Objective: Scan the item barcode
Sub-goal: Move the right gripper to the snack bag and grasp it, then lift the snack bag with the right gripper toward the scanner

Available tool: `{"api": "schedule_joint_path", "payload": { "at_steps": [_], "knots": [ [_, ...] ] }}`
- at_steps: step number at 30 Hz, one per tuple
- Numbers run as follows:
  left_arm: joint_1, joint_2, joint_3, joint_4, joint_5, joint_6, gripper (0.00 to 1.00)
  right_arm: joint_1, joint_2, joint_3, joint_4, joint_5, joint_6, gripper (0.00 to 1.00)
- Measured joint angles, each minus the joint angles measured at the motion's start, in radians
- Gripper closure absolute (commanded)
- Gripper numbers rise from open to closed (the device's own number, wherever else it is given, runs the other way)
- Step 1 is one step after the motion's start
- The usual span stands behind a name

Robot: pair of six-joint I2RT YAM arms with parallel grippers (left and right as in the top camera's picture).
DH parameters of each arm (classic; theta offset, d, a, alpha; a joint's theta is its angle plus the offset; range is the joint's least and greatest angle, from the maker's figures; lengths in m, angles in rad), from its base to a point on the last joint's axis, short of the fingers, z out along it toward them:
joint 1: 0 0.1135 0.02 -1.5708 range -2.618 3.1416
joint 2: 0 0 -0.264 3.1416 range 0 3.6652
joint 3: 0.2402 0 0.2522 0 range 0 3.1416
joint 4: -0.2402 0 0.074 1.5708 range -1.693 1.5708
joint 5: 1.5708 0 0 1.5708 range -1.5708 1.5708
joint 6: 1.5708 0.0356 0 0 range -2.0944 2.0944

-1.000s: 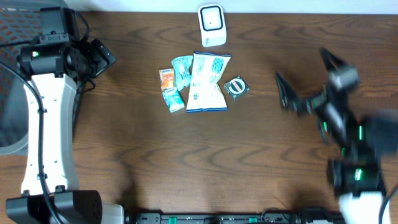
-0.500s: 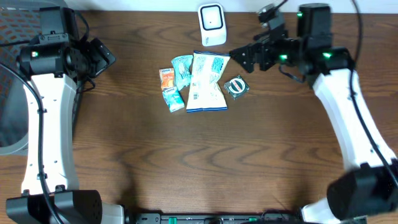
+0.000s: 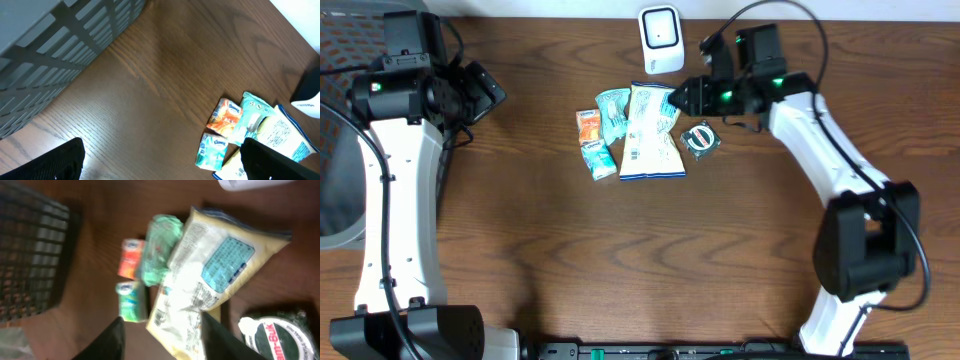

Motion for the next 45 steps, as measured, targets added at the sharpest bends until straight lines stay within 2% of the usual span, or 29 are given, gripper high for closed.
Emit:
{"api": "schedule_joint_path", "payload": {
  "at_steps": [8,10,11,13,15,22,27,31,37,40,45],
  "knots": [
    [0.0,0.0,0.0,0.0,0.0,0.0,0.02,0.012,0.097,0.0,0.03,0.071,0.084,0.54],
    [0.0,0.0,0.0,0.0,0.0,0.0,0.02,0.013,0.112,0.0,0.033,0.08,0.095,0.43],
    [0.0,0.0,0.0,0.0,0.0,0.0,0.02,0.014,0.123,0.0,0.037,0.082,0.102,0.34],
    [0.0,0.0,0.0,0.0,0.0,0.0,0.02,0.018,0.152,0.001,0.05,0.087,0.113,0.25],
    [0.0,0.0,0.0,0.0,0.0,0.0,0.02,0.023,0.182,0.002,0.061,0.087,0.126,0.21],
    [0.0,0.0,0.0,0.0,0.0,0.0,0.02,0.029,0.225,0.006,0.113,0.055,0.139,0.19],
    [0.0,0.0,0.0,0.0,0.0,0.0,0.02,0.029,0.231,0.006,0.113,0.071,0.142,0.27],
    [0.0,0.0,0.0,0.0,0.0,0.0,0.02,0.031,0.23,0.023,0.032,0.153,0.145,0.27],
    [0.0,0.0,0.0,0.0,0.0,0.0,0.02,0.031,0.23,0.035,-0.078,0.244,0.143,0.19],
    [0.0,0.0,0.0,0.0,0.0,0.0,0.02,0.026,0.216,0.036,-0.121,0.272,0.133,0.11],
    [0.0,0.0,0.0,0.0,0.0,0.0,0.02,0.025,0.203,0.035,-0.056,0.258,0.103,0.06]
  ]
}}
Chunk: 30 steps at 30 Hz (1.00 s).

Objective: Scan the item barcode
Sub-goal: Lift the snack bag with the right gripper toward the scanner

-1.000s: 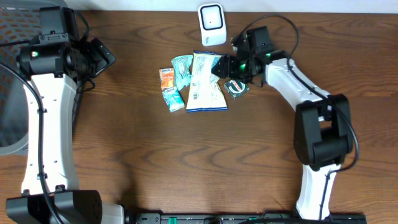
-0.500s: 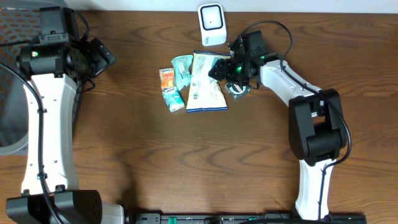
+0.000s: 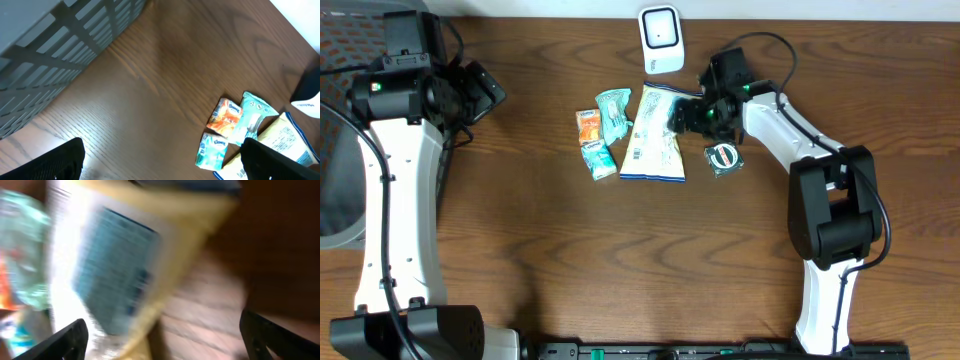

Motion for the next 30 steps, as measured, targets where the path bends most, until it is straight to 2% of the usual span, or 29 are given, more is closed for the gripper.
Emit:
{"api": "schedule_joint_path", "payload": {
  "at_steps": [4,15,16,18,21,23,25,30],
  "knots": [
    [0.0,0.0,0.0,0.0,0.0,0.0,0.02,0.012,-0.01,0.0,0.044,-0.037,-0.015,0.01],
    [0.0,0.0,0.0,0.0,0.0,0.0,0.02,0.079,0.006,0.0,0.071,-0.019,0.051,0.01],
    [0.0,0.0,0.0,0.0,0.0,0.0,0.02,0.084,0.018,0.0,0.08,-0.019,0.055,0.05],
    [0.0,0.0,0.0,0.0,0.0,0.0,0.02,0.093,0.042,0.003,0.094,-0.021,0.059,0.32],
    [0.0,0.0,0.0,0.0,0.0,0.0,0.02,0.099,0.062,0.012,0.088,-0.023,0.067,0.59],
    [0.0,0.0,0.0,0.0,0.0,0.0,0.02,0.098,0.071,0.016,0.092,-0.04,0.071,0.83],
    [0.0,0.0,0.0,0.0,0.0,0.0,0.02,0.097,0.075,0.016,0.092,-0.057,0.081,0.99],
    [0.0,0.0,0.0,0.0,0.0,0.0,0.02,0.081,0.056,0.016,0.089,-0.092,0.061,0.99]
  ]
}}
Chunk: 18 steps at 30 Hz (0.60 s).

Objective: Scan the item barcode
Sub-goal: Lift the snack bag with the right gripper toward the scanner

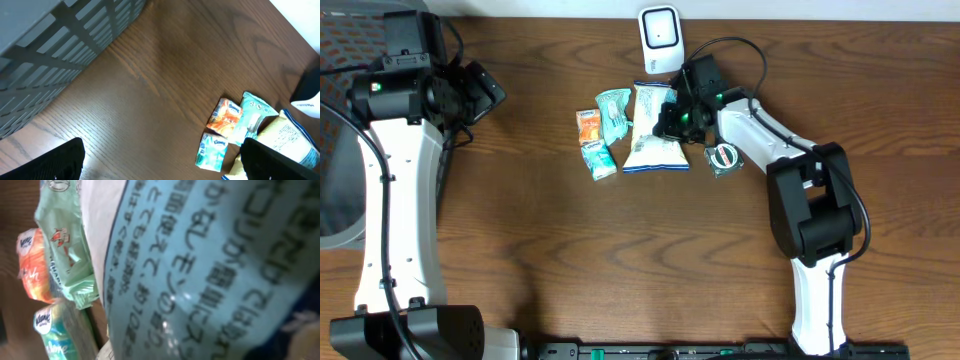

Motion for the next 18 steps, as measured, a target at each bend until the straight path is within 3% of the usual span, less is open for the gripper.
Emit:
{"api": "schedule_joint_path", "payload": {
  "at_steps": [11,18],
  "knots": [
    [0.0,0.0,0.0,0.0,0.0,0.0,0.02,-0.134,-0.203,-0.028,-0.005,-0.19,-0.14,0.99],
    [0.0,0.0,0.0,0.0,0.0,0.0,0.02,-0.159,-0.263,-0.027,0.273,-0.608,-0.167,0.99]
  ]
}}
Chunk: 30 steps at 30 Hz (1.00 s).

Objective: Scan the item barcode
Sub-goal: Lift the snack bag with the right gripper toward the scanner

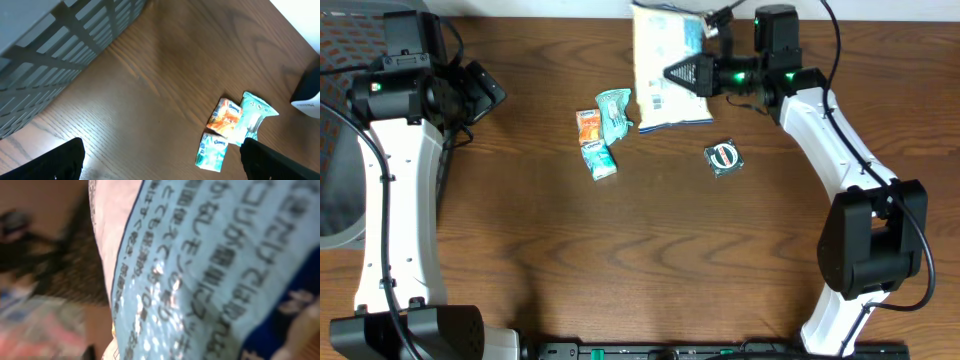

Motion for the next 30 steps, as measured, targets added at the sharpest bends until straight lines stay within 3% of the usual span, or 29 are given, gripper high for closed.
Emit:
{"api": "schedule_joint_path", "payload": {
  "at_steps": [4,19,30],
  "knots": [
    [0.0,0.0,0.0,0.0,0.0,0.0,0.02,0.002,0.0,0.0,0.027,-0.047,0.034,0.99],
    [0.0,0.0,0.0,0.0,0.0,0.0,0.02,0.068,0.0,0.0,0.019,0.084,0.05,0.99],
    [0.0,0.0,0.0,0.0,0.0,0.0,0.02,0.074,0.0,0.0,-0.09,0.184,0.024,0.99]
  ]
}}
